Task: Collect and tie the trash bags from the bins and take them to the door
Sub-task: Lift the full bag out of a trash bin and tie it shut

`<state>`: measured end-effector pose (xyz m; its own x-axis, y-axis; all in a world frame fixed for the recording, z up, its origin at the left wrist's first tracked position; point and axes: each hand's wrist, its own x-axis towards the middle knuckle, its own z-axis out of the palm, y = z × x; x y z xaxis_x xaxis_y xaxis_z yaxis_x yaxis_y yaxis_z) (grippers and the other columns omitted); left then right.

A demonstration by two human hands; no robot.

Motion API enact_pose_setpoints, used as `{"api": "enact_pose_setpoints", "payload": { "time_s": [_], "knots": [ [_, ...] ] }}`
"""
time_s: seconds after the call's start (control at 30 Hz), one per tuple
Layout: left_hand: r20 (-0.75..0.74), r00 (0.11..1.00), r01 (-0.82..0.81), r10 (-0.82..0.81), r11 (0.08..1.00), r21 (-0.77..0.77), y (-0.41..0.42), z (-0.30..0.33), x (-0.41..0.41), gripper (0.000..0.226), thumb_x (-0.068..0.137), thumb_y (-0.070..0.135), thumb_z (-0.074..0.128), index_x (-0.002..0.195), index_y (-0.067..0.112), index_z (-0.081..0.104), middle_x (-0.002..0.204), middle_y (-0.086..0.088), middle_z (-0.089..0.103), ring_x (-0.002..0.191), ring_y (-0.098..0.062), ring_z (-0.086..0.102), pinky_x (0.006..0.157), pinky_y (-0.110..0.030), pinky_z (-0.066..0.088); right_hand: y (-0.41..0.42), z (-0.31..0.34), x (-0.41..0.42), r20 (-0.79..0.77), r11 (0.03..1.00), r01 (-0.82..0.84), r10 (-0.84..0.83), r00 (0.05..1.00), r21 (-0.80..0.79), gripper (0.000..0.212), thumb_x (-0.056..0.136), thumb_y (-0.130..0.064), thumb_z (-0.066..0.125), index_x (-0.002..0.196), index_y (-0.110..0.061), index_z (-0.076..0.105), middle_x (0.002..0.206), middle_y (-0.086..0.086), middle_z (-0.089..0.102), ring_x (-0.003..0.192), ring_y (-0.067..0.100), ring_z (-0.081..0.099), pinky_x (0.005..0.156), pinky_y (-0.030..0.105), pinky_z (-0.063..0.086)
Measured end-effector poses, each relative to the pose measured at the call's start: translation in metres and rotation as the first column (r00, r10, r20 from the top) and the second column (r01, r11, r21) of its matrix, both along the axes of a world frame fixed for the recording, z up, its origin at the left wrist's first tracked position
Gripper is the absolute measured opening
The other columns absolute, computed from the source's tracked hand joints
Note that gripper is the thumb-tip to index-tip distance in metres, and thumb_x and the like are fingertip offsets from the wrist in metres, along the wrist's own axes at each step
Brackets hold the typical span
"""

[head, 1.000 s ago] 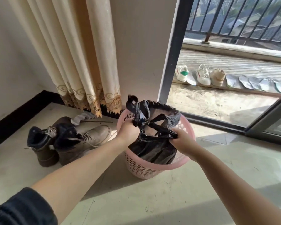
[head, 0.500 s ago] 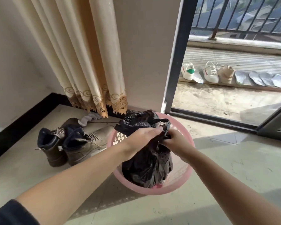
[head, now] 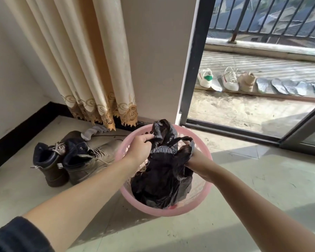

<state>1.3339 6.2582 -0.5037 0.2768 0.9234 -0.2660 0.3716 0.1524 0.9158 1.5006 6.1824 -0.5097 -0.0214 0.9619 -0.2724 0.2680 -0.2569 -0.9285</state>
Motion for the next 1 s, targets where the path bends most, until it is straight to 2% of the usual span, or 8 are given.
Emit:
{"api": "enact_pose_setpoints", "payload": {
  "time_s": [0.13,0.23,0.33,0.5,0.63,0.8,0.9,1.0],
  "knots": [
    [-0.221,0.914,0.385,-0.339,0.897,0.217,-0.027,0.01,0.012,0.036,0.084,-0.004,0.043,0.103,0.011,0.07,0.107,0.0,0.067,0.103,-0.011,0.059,0.097,-0.023,0.042,0.001,0.005,-0.013,0.133,0.984,-0.177,0.178,0.975,-0.023,0.058,0.086,-0.011,0.064,0.131,-0.037,0.039,0.109,-0.028,0.051,0.105,-0.002,0.052,0.095,0.018,0.044],
    [-0.198,0.878,0.465,-0.435,0.874,0.142,-0.028,0.009,0.003,0.025,0.087,0.006,0.051,0.105,0.015,0.067,0.107,0.001,0.069,0.103,-0.012,0.061,0.094,-0.028,0.049,0.004,0.008,-0.026,0.346,0.991,-0.128,0.131,0.929,-0.032,0.021,0.087,-0.006,0.056,0.106,-0.01,0.063,0.095,0.002,0.068,0.089,0.018,0.061,0.086,0.033,0.052],
    [-0.103,0.951,0.305,-0.293,0.942,0.138,-0.018,0.015,-0.01,0.02,0.093,0.019,0.053,0.109,0.022,0.065,0.11,0.006,0.065,0.101,-0.004,0.058,0.087,-0.017,0.045,0.01,0.006,-0.027,0.441,0.999,0.036,-0.037,0.897,0.012,0.025,0.083,0.002,0.049,0.099,-0.002,0.067,0.094,0.016,0.07,0.085,0.029,0.064,0.077,0.037,0.054],
    [-0.592,0.806,0.056,0.013,0.993,0.099,0.015,-0.009,-0.057,0.062,0.085,0.023,0.058,0.141,0.017,0.033,0.139,-0.011,0.034,0.125,-0.029,0.042,0.095,-0.04,0.044,0.014,0.02,-0.024,0.352,0.971,0.185,-0.228,0.908,0.152,0.02,0.082,0.001,0.048,0.091,-0.005,0.066,0.079,0.005,0.067,0.069,0.017,0.062,0.06,0.011,0.051],
    [-0.243,0.97,-0.156,0.009,0.789,-0.594,0.01,-0.025,-0.087,0.034,0.09,0.014,0.055,0.121,0.0,0.052,0.103,-0.02,0.064,0.082,-0.033,0.066,0.066,-0.042,0.058,0.017,0.056,-0.021,0.091,0.906,0.292,-0.333,0.938,0.308,0.018,0.082,-0.006,0.052,0.078,-0.019,0.064,0.073,0.0,0.069,0.071,0.019,0.065,0.068,0.035,0.056],
    [-0.1,0.991,-0.13,0.086,0.781,-0.611,0.017,-0.023,-0.084,0.014,0.09,0.001,0.047,0.102,0.004,0.053,0.081,-0.014,0.054,0.069,-0.027,0.054,0.064,-0.04,0.057,0.01,0.107,-0.013,-0.141,0.725,0.395,-0.387,0.912,0.564,0.025,0.079,0.011,0.052,0.086,-0.006,0.069,0.083,0.01,0.071,0.082,0.026,0.066,0.076,0.043,0.056],
    [-0.035,0.996,-0.089,0.084,0.809,-0.582,0.026,-0.021,-0.071,0.036,0.091,0.011,0.056,0.125,0.004,0.046,0.116,-0.024,0.058,0.101,-0.042,0.06,0.088,-0.05,0.054,0.002,0.122,-0.011,-0.149,0.648,0.363,-0.362,0.92,0.669,0.035,0.075,0.011,0.053,0.084,-0.018,0.069,0.078,-0.004,0.071,0.079,0.018,0.065,0.073,0.037,0.054],
    [0.107,0.967,-0.117,0.231,0.776,-0.619,0.019,-0.013,-0.052,0.019,0.094,0.011,0.052,0.11,0.004,0.045,0.107,-0.028,0.057,0.088,-0.04,0.062,0.056,-0.043,0.06,-0.008,0.141,-0.002,-0.157,0.541,0.393,-0.429,0.889,0.744,0.034,0.074,0.004,0.053,0.086,-0.026,0.064,0.074,-0.014,0.065,0.074,0.003,0.058,0.071,0.026,0.046]
  ]
}}
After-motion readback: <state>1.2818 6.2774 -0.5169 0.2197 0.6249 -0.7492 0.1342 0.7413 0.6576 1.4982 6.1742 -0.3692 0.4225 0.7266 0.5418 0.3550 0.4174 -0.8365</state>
